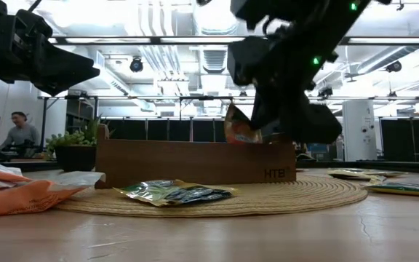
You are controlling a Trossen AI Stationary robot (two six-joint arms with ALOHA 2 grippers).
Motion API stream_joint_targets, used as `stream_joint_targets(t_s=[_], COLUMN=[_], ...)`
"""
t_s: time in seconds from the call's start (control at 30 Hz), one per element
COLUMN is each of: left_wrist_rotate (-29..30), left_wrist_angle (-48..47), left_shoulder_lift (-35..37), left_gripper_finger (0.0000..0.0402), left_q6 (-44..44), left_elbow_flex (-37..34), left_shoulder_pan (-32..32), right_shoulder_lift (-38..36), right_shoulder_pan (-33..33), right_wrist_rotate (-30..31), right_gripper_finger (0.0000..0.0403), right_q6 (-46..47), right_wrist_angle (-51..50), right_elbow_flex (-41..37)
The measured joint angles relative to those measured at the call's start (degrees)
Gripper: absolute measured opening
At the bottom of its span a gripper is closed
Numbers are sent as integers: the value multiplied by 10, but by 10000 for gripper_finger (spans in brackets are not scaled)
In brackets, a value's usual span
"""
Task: Pick & Place Tea
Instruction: Put the orange tea bag into the right section of the wooden organizer
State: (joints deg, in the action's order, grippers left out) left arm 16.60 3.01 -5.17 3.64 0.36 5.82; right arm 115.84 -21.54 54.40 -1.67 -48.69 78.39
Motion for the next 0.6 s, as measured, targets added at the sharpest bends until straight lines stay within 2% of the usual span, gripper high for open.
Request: stream_joint_targets(t_s=[0.17, 0.33, 0.6], left_wrist_rotate=[0, 0, 0], left_wrist_angle=[0, 0, 0], left_shoulder_lift=[0, -1, -1], left_gripper_finger=[165, 165, 165], left_q6=[0, 0, 0], left_elbow_flex=[0, 0, 0], left_shoulder_pan=[0, 0, 0], right_shoulder_lift=[4, 1, 2], right_shoulder_pan=[0, 0, 2], right_wrist_rotate=[27, 27, -18], right_gripper_finger=[8, 8, 9], right_q6=[0, 4, 2], right_wrist_angle=[-20, -24, -22], right_elbow_flex=[0, 0, 0])
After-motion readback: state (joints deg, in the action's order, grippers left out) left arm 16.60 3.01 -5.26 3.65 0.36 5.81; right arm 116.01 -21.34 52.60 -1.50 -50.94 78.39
